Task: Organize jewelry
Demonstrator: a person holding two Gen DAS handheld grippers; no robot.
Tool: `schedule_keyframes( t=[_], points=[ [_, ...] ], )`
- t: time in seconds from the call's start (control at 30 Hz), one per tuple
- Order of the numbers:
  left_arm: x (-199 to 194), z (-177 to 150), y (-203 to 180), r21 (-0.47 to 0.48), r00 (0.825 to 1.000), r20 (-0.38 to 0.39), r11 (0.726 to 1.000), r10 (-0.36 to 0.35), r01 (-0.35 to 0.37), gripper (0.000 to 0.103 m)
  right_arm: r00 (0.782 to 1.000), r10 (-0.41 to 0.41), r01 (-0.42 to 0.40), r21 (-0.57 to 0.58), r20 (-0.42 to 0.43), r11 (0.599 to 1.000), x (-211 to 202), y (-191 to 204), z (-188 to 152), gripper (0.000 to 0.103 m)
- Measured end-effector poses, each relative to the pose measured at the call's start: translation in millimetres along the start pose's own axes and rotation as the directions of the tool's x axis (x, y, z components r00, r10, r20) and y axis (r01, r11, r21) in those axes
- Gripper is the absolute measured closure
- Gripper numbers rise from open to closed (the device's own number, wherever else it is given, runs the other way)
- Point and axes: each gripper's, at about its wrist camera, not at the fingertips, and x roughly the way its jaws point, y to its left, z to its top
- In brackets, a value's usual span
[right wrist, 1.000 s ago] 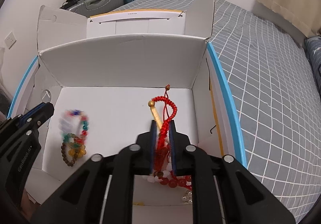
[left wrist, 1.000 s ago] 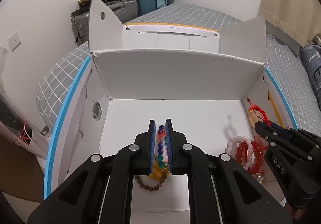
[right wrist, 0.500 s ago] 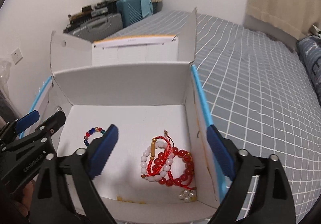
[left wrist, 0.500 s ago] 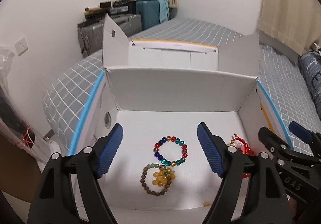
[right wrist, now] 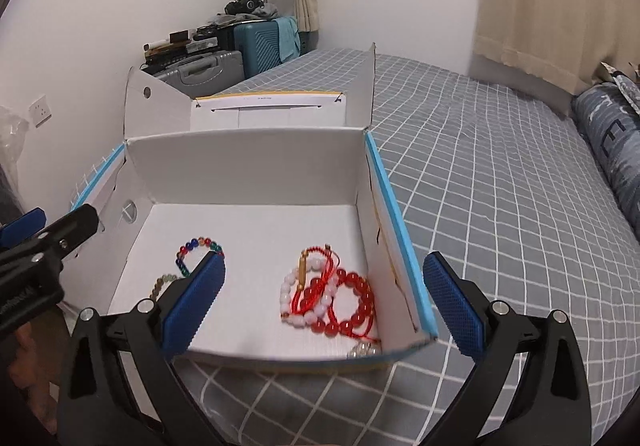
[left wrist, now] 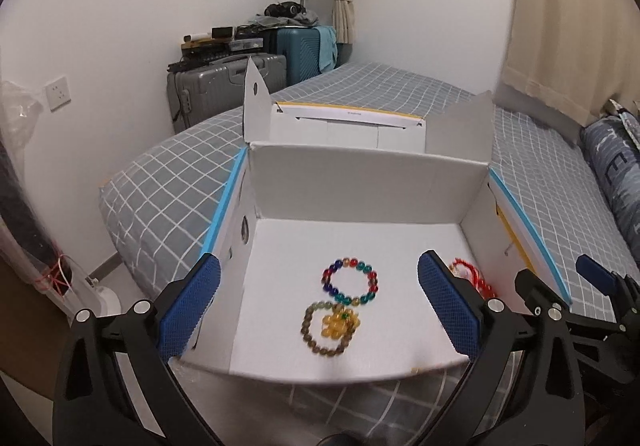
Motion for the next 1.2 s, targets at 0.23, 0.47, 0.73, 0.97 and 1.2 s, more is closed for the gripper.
schedule_keyframes(
  t=[0.23, 0.47, 0.73, 0.97, 1.2],
  points=[
    [-22, -28, 5, 0.024, 1.000, 0.004, 1.000, -0.003, 0.003, 0.006, 1.000, -0.005, 0.005, -0.002, 0.013, 1.000, -22, 5, -23, 0.008],
    [-32, -48, 5, 0.037, 1.000, -0.008, 0.999, -0.016, 0.016, 0.006, 1.000, -0.009, 0.009, -0.002, 0.012, 1.000, -38, 6, -42, 0.008],
    [-35, -53, 1, 0.039, 1.000, -0.010, 0.999, -0.017, 0.017, 0.006, 1.000, -0.013, 0.013, 0.013, 0.011, 1.000, -42, 3, -45, 0.008],
    [-35, -53, 0, 0.041, 1.000, -0.008, 0.999, -0.009, 0.009, 0.006, 1.000, -0.012, 0.012, 0.014, 0.013, 1.000, -42, -1, -45, 0.008],
    [-35, -53, -3, 0.048, 1.000, -0.009, 0.999, -0.002, 0.003, 0.006, 1.000, -0.011, 0.011, 0.016, 0.006, 1.000, -41, -1, -47, 0.008]
  ],
)
